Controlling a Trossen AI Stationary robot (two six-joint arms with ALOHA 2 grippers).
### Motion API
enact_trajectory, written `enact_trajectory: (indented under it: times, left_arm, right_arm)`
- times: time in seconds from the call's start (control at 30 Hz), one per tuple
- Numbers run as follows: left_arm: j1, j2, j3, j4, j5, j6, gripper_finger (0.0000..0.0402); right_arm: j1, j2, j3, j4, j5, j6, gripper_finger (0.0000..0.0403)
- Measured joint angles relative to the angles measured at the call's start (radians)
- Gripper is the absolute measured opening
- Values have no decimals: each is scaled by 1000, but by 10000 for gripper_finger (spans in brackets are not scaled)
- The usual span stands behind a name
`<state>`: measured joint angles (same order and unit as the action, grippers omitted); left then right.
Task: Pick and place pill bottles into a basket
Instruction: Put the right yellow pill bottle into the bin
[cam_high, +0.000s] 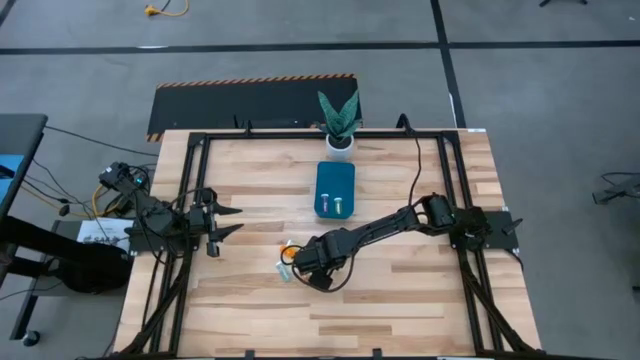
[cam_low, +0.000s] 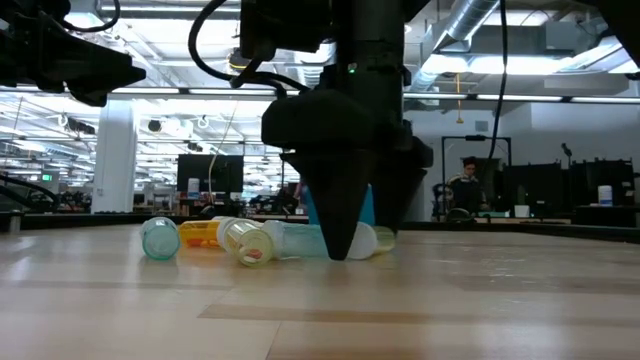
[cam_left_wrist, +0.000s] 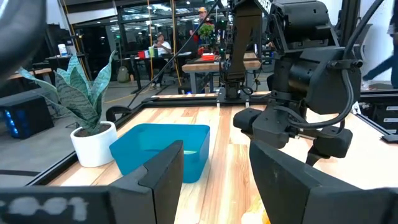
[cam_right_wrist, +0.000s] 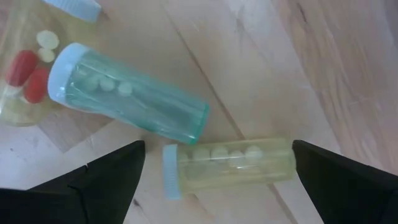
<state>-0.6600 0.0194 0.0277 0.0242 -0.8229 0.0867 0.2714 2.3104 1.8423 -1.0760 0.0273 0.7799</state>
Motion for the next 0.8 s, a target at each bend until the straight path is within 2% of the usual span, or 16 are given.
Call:
enact_trajectory:
  times: [0.6,0.8]
  left_arm:
    - [0,0,0,0,0,0,175]
    - [0,0,0,0,0,0,175]
  right_arm:
    - [2,1,0,-6,-2,32,399]
    - [2,1,0,-8,-3,26,380]
